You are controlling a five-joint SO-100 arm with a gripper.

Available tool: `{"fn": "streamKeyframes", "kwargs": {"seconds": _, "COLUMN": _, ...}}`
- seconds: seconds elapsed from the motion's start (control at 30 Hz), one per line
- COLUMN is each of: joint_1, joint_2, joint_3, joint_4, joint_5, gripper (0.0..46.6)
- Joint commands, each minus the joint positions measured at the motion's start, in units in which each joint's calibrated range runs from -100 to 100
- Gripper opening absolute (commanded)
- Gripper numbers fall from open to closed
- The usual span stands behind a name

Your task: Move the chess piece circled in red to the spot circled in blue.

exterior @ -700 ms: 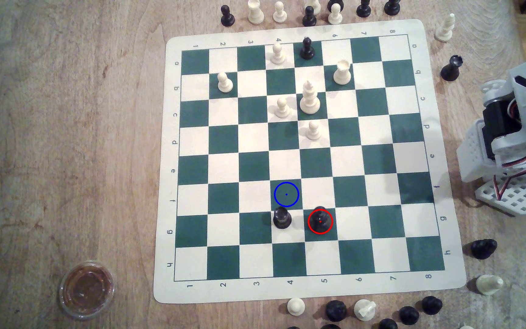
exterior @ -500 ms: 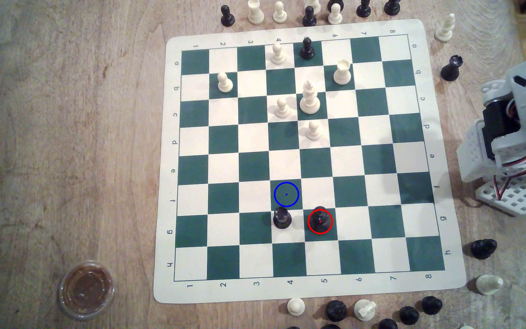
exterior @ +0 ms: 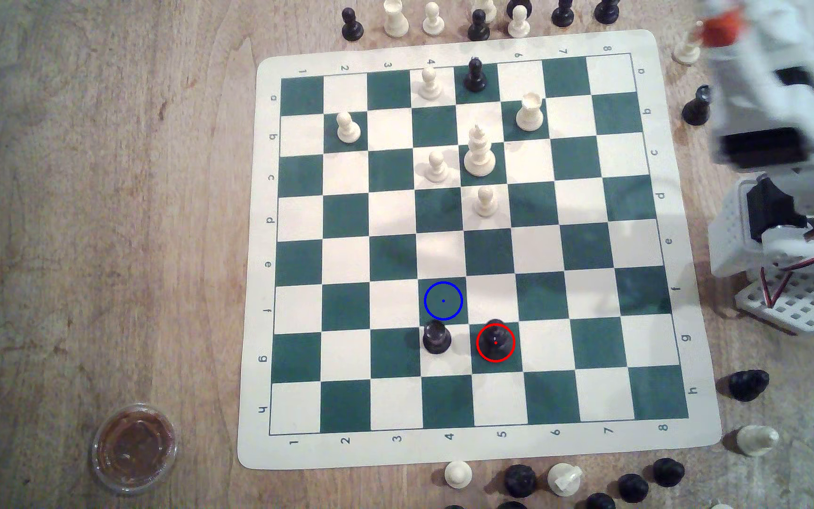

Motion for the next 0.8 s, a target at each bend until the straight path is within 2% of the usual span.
{"fn": "streamKeyframes", "kwargs": {"seconds": 0.0, "joint_1": 1.9, "joint_2": -0.3, "joint_3": -12.2, "joint_4": 26.9, "joint_5": -0.6, "gripper": 0.2}}
{"fn": "streamKeyframes", "kwargs": {"seconds": 0.13, "joint_1": 1.1, "joint_2": -0.3, "joint_3": -15.7, "joint_4": 38.9, "joint_5": -0.6, "gripper": 0.2}}
{"fn": "streamKeyframes", "kwargs": {"seconds": 0.2, "joint_1": 1.0, "joint_2": -0.3, "joint_3": -19.6, "joint_4": 53.8, "joint_5": -0.7, "gripper": 0.2}}
{"fn": "streamKeyframes", "kwargs": {"seconds": 0.37, "joint_1": -2.6, "joint_2": 1.7, "joint_3": -20.3, "joint_4": 75.6, "joint_5": -0.7, "gripper": 0.2}}
{"fn": "streamKeyframes", "kwargs": {"seconds": 0.6, "joint_1": -9.0, "joint_2": 14.1, "joint_3": -24.5, "joint_4": 80.4, "joint_5": -5.8, "gripper": 0.2}}
{"fn": "streamKeyframes", "kwargs": {"seconds": 0.77, "joint_1": -11.6, "joint_2": 23.7, "joint_3": -29.4, "joint_4": 80.3, "joint_5": -8.7, "gripper": 0.5}}
